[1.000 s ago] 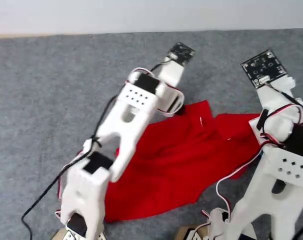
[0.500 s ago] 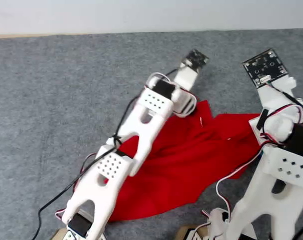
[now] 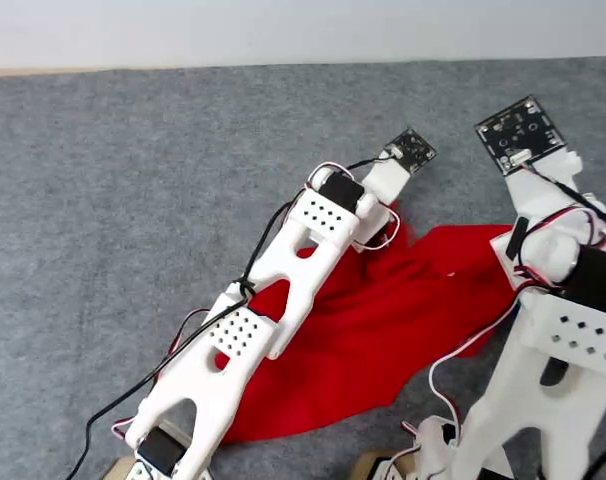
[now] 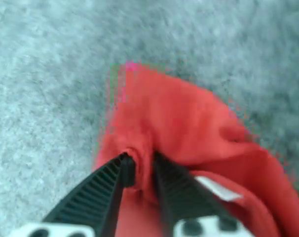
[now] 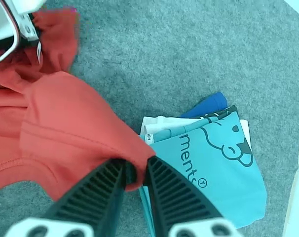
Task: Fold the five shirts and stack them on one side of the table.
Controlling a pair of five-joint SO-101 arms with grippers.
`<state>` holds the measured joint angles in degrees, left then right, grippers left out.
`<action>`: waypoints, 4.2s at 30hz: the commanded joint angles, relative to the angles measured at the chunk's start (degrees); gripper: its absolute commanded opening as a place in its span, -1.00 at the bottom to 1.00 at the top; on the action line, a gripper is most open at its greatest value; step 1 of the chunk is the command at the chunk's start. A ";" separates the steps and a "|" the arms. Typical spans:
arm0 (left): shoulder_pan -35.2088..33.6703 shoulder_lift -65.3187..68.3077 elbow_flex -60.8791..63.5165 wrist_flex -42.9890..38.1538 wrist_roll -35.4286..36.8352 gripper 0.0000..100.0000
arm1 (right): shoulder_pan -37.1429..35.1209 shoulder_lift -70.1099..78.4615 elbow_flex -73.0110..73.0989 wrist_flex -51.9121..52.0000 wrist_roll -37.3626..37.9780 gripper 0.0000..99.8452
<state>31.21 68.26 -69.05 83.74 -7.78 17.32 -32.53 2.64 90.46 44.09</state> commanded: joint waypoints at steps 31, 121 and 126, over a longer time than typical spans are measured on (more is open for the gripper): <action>-28.40 -47.56 6.02 16.97 0.18 -0.99 | -9.54 1.45 -0.44 -22.37 -0.35 -0.98; -39.21 -62.86 75.12 -2.29 -43.52 -0.53 | -17.71 16.22 -4.40 -15.78 -6.15 -0.98; -38.15 -58.02 75.12 -2.37 -45.01 -0.53 | -17.71 16.22 -4.40 -15.78 -6.15 -0.98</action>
<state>-8.00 9.45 6.20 82.07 -51.91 -0.79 -15.56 -1.14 74.64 38.55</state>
